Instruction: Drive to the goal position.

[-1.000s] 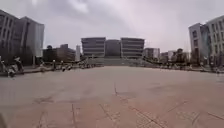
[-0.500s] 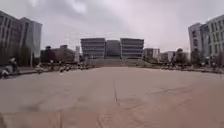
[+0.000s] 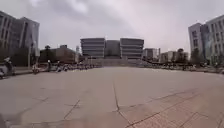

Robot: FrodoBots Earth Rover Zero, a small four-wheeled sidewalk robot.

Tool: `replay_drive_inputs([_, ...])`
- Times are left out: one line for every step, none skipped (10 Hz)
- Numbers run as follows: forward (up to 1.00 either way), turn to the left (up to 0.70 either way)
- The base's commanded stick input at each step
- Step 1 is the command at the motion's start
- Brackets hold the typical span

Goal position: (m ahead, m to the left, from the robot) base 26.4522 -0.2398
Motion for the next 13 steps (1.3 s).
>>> replay_drive_inputs([0.7, 0.01])
replay_drive_inputs([0.7, 0.01])
replay_drive_inputs([0.7, 0.01])
replay_drive_inputs([0.7, 0.01])
replay_drive_inputs([0.7, 0.01])
replay_drive_inputs([0.7, 0.01])
replay_drive_inputs([0.7, 0.01])
replay_drive_inputs([0.7, 0.01])
replay_drive_inputs([0.7, 0.01])
replay_drive_inputs([0.7, 0.01])
replay_drive_inputs([0.7, 0.01])
replay_drive_inputs([0.7, 0.02])
replay_drive_inputs([0.7, 0.02])
